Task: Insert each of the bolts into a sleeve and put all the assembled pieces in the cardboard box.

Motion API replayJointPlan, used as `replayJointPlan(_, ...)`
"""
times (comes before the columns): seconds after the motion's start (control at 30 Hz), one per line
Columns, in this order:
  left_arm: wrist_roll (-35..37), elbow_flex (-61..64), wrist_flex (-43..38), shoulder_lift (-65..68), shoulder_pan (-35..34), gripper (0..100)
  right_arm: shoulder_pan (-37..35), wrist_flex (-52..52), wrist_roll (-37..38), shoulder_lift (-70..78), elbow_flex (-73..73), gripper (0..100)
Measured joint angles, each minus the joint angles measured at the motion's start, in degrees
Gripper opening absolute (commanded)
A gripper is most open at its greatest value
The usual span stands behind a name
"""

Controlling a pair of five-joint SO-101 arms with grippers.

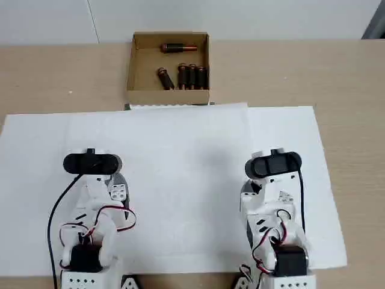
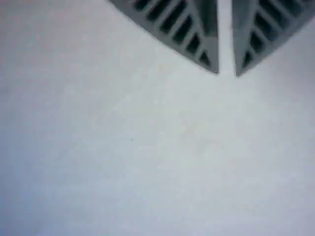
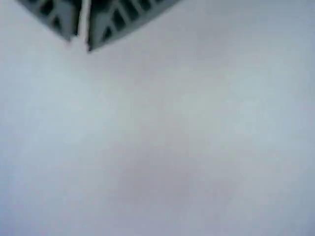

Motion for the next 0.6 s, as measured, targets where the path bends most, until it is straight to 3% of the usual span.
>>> replayJointPlan(0.6,0.0,0.0,0.0,0.0,0.0,1,0.0,-0.1,-0.2,-0.2,6.4,0.3)
